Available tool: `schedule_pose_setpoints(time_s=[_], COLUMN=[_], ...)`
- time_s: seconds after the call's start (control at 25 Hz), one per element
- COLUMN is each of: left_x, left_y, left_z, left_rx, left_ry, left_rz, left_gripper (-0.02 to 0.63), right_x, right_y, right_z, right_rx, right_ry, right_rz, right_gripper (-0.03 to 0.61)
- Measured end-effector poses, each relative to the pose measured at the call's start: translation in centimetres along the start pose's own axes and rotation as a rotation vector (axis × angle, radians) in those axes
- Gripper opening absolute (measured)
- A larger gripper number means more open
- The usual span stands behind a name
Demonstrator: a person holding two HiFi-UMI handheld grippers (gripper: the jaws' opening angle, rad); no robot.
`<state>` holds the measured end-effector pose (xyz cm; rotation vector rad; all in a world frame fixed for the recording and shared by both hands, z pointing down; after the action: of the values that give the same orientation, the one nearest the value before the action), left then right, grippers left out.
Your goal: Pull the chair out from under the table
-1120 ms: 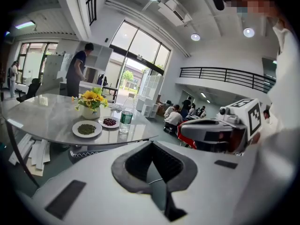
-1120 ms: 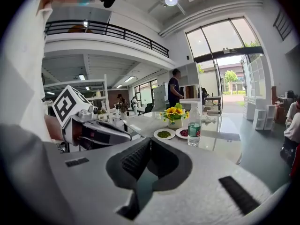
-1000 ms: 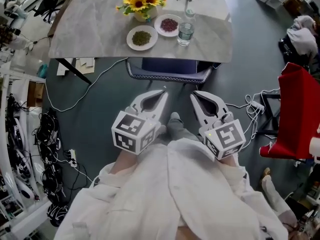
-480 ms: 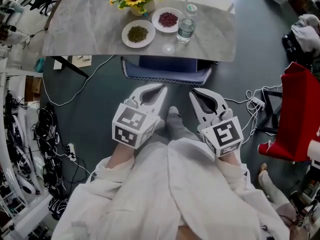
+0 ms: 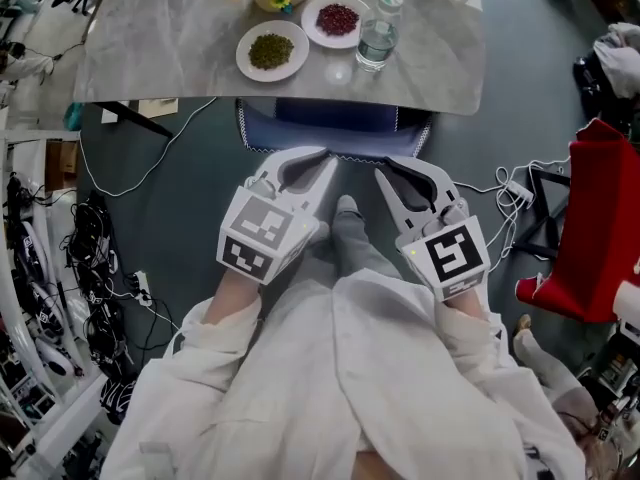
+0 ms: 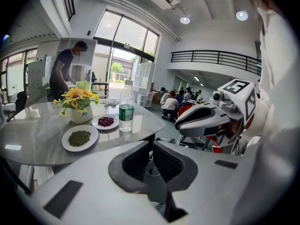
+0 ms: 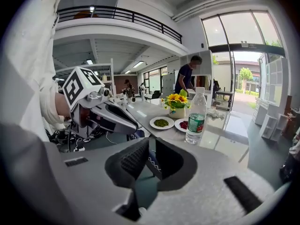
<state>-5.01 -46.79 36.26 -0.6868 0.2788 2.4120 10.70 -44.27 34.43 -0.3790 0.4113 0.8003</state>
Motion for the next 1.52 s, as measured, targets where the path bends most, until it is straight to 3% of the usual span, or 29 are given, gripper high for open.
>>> schedule_pose_setpoints(time_s=[0.2,0.32,0.4,0.52,0.64,0.96,1.28,1.52], left_x=[-0.5,-1.0,-1.3,-1.9,-2.4,-3.8,-5.1,-6.2], left_y=[0.4,0.7,0.7,0.6,0.5,1.0,0.9,1.2], left_z=[-0.1,-0.1,-0.1,0.0,0.3,1.4,2.9,3.8], left_rx=[-0.056,-0.06,-0.065,-0.092,-0.156,-0.326,-0.542,-0.624], left_ry=[0.018,0.021,0.028,0.057,0.104,0.241,0.38,0.453], left_rz=[-0.009,0.003,0.018,0.05,0.055,0.063,0.084,0.047], left_gripper=[0.017,0.018,0.028,0.13,0.147,0.268,0.284,0.282], right_x=[-0.9,-1.5,-1.7,-2.0,-2.5,-4.3,-5.5,-6.9], right_y=[-0.6,-0.9,-1.0,-1.2,-1.4,-2.2,-2.8,-2.8], right_z=[0.5,1.0,1.3,1.7,2.1,3.0,4.1,5.3], right_rx=[0.012,0.022,0.031,0.049,0.08,0.1,0.263,0.417], right_ry=[0.019,0.043,0.057,0.08,0.111,0.162,0.264,0.349], right_rz=[-0.008,-0.013,-0.011,-0.015,-0.021,-0.049,-0.047,-0.055], right_gripper=[0.012,0.111,0.117,0.143,0.171,0.248,0.276,0.278])
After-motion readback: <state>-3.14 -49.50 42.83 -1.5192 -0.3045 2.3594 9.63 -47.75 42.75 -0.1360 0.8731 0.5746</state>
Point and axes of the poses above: the fingertips, and each gripper's own axes: x backward along the fingers, y to its left, z out of its underside, the point moved 8 cm from there along x, backward along the fingers, and after that the axes turned 9 degrees about -x, right-handed, at the moved point
